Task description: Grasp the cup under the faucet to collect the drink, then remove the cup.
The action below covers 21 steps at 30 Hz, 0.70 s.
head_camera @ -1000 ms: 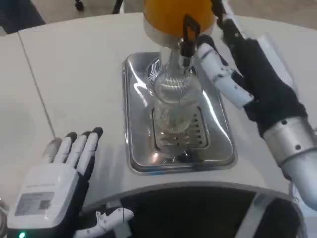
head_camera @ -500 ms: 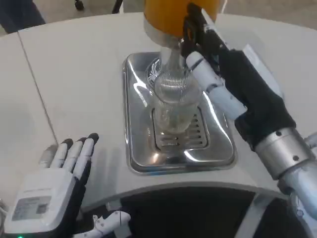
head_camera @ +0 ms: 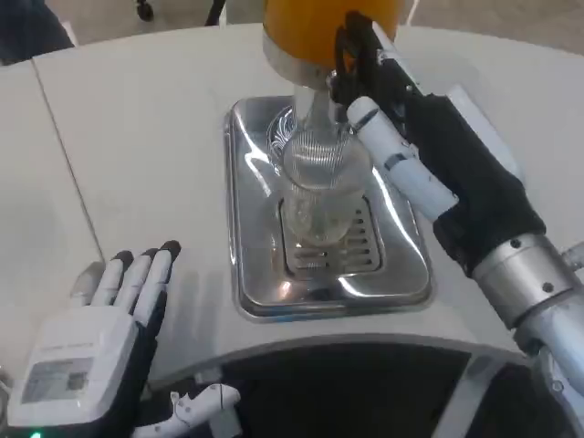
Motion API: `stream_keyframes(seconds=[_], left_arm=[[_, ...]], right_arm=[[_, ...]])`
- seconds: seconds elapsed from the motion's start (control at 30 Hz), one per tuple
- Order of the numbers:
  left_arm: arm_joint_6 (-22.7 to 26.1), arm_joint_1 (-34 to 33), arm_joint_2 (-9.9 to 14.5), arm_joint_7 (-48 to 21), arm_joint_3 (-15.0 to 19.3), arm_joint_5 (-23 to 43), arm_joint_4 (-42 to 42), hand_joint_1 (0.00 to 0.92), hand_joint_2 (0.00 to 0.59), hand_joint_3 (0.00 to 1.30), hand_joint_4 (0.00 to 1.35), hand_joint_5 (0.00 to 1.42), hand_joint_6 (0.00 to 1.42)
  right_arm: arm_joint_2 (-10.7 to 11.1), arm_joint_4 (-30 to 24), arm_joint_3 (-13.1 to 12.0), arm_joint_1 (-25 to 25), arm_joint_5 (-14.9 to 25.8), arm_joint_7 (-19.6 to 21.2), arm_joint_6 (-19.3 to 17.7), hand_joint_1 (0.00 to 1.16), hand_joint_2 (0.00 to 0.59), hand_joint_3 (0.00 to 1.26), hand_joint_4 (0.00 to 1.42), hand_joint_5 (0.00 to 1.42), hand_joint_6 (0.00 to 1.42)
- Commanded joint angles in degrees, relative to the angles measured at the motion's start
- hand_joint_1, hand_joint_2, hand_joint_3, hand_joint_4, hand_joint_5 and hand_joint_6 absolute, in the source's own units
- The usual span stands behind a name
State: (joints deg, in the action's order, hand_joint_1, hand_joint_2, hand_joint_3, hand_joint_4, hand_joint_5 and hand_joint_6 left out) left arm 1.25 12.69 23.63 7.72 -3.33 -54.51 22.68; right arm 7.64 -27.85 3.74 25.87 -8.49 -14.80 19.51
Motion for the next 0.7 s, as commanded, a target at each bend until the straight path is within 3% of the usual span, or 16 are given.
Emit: stream_keyframes(seconds=[0.03, 0.3, 0.37, 0.5, 0.6, 0.7], left_arm=[[-0.7, 0.0, -0.1, 0.8, -0.2, 0.2, -1.1, 0.000, 0.118, 0.00, 0.00, 0.00, 0.00], [-1.8, 0.0, 0.0, 1.4, 0.2, 1.1, -1.8, 0.000, 0.121, 0.00, 0.00, 0.00, 0.00], [-2.1, -0.1, 0.0, 1.6, 0.3, 1.4, -2.0, 0.000, 0.121, 0.00, 0.00, 0.00, 0.00], [-2.5, -0.5, 0.2, 1.9, 0.6, 2.2, -2.9, 0.000, 0.122, 0.00, 0.00, 0.00, 0.00], [-2.7, -0.9, 0.2, 2.0, 0.7, 2.8, -3.4, 0.000, 0.122, 0.00, 0.00, 0.00, 0.00], [-2.8, -1.4, 0.1, 2.1, 0.6, 3.2, -4.3, 0.000, 0.121, 0.00, 0.00, 0.00, 0.00]], right_arm=[[1.8, -0.4, 1.2, 2.3, 0.7, -1.5, 2.2, 0.16, 0.586, 0.00, 0.00, 0.00, 0.00], [5.8, 0.5, 4.7, 6.5, -0.2, -5.0, 5.0, 0.16, 0.586, 0.00, 0.00, 0.00, 0.00], [6.9, 1.5, 5.2, 7.6, 0.2, -6.3, 7.2, 0.15, 0.586, 0.00, 0.00, 0.00, 0.00], [12.1, 1.2, 10.3, 9.9, -7.3, -7.4, 7.4, 0.11, 0.577, 0.03, 0.00, 0.00, 0.00], [14.1, 4.0, 13.0, 10.8, -8.7, -9.8, 5.8, 0.08, 0.572, 0.04, 0.00, 0.00, 0.00], [15.5, 4.1, 15.2, 10.2, -11.8, -9.6, 3.6, 0.03, 0.566, 0.05, 0.00, 0.00, 0.00]])
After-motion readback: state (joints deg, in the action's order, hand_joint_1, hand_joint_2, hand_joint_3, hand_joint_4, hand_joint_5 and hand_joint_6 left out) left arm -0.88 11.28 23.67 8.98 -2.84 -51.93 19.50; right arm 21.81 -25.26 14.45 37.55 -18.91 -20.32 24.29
